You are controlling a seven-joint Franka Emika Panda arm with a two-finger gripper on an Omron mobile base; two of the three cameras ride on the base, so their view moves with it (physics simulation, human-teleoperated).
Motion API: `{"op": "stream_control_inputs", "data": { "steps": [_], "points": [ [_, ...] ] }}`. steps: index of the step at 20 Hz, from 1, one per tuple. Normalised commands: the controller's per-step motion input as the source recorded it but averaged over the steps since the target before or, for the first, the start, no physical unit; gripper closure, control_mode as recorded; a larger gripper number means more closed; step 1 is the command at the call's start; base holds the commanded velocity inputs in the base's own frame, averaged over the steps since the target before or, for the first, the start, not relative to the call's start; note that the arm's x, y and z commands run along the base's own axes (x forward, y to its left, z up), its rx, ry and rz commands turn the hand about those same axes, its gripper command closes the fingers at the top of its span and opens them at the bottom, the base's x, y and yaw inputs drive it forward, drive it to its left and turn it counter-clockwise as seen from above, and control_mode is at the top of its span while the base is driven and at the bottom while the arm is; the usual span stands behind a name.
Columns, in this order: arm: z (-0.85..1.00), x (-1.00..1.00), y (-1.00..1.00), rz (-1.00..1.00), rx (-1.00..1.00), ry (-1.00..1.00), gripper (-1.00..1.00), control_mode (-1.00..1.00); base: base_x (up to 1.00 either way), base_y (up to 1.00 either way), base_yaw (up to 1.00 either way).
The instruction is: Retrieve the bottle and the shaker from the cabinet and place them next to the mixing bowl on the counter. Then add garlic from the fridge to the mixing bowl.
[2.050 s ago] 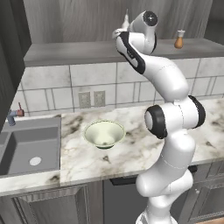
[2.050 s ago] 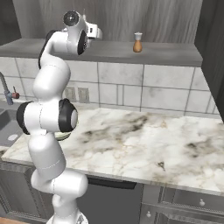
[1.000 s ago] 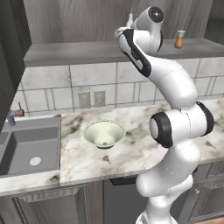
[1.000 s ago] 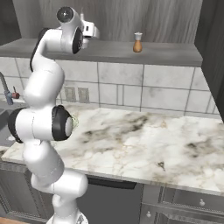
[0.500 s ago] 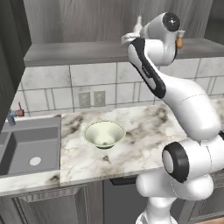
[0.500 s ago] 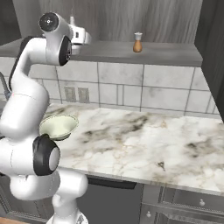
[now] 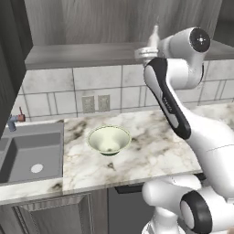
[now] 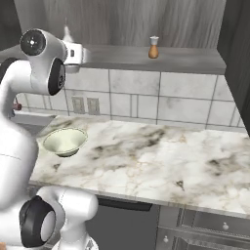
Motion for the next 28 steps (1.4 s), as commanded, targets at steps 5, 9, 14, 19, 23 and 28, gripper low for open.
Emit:
{"op": "stream_control_inputs", "data": {
  "steps": [5,9,14,19,23,28],
  "points": [
    [-0.31,-0.93,-0.02,0.12,0.00,0.01,1.00,-1.00,0.00,0.00,0.00],
    [-0.48,-0.70,-0.21,0.21,0.00,0.05,1.00,-1.00,0.00,0.00,0.00],
    [-0.40,-0.32,-0.08,0.25,0.00,0.03,1.00,-1.00,0.00,0.00,0.00],
    [-0.50,0.00,-0.14,0.28,0.00,0.00,1.00,-1.00,0.00,0.00,0.00],
    [-0.70,0.00,-0.01,0.25,0.00,0.01,1.00,-1.00,0.00,0.00,0.00],
    [-0.60,0.00,0.00,0.20,0.00,0.00,1.00,-1.00,0.00,0.00,0.00]
  ]
}}
